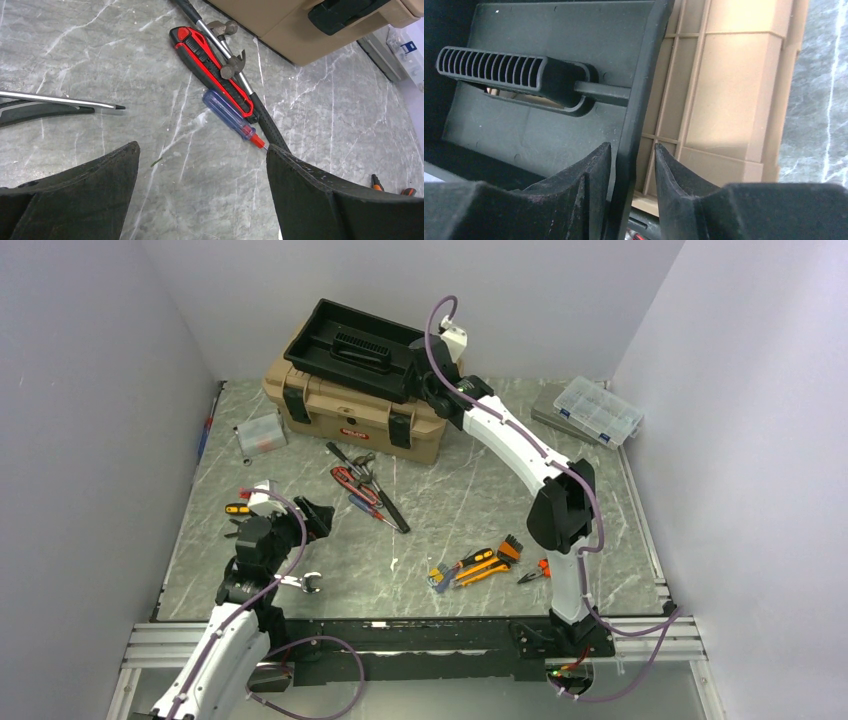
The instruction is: Pack the tool kit
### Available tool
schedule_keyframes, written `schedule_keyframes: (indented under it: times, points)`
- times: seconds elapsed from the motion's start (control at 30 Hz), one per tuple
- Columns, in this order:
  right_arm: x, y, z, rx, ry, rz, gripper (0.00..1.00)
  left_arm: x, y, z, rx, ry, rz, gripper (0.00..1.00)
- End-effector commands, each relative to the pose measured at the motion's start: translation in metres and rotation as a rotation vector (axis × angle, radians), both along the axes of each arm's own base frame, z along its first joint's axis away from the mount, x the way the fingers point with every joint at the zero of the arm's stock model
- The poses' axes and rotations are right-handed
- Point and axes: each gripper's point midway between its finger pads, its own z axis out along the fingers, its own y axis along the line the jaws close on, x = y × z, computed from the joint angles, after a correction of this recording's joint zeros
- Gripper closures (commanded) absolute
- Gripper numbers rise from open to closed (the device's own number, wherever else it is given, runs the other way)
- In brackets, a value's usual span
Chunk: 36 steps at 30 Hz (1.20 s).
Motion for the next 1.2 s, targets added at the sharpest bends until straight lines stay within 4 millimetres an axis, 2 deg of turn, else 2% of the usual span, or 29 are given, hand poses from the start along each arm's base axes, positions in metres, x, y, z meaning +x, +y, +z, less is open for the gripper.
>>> schedule_keyframes:
  times: [0.0,0.2,0.3,0.4,0.63,0.73,0.87,1.03,1.17]
  points:
    - [0.004,0.018,0.019,0.071,-0.042,0.046,0.60,0.005,-0.001,0.014,0.010,-0.048,-0.009,0.02]
    - [0.005,0.026,0.012,0.090,-0.023,0.068,0.63,0.005,0.000,0.014,0.011,-0.049,-0.005,0.02]
    - [0.004,0.027,0.011,0.099,-0.016,0.075,0.81,0.005,0.000,0.015,0.014,-0.048,-0.004,0.02]
    - [0.001,0.027,0.018,0.115,-0.028,0.083,1.00,0.004,0.000,0.015,0.014,-0.046,-0.001,0.03]
    - [-0.010,0.022,0.059,0.179,-0.109,0.108,1.00,0.004,0.000,0.016,0.013,-0.053,-0.004,0.03]
    - [-0.012,0.018,0.083,0.230,-0.150,0.132,1.00,0.004,0.001,0.016,0.016,-0.053,-0.001,0.04]
    - [-0.013,0.009,0.126,0.297,-0.247,0.154,1.00,0.004,-0.002,0.017,0.015,-0.066,-0.015,0.04]
    - [-0.012,-0.024,0.158,0.300,-0.281,0.110,1.00,0.005,0.000,0.016,0.019,-0.066,-0.007,0.04]
    - [-0.020,-0.079,0.156,0.324,-0.285,0.023,1.00,0.005,0.000,0.016,0.019,-0.066,-0.004,0.04]
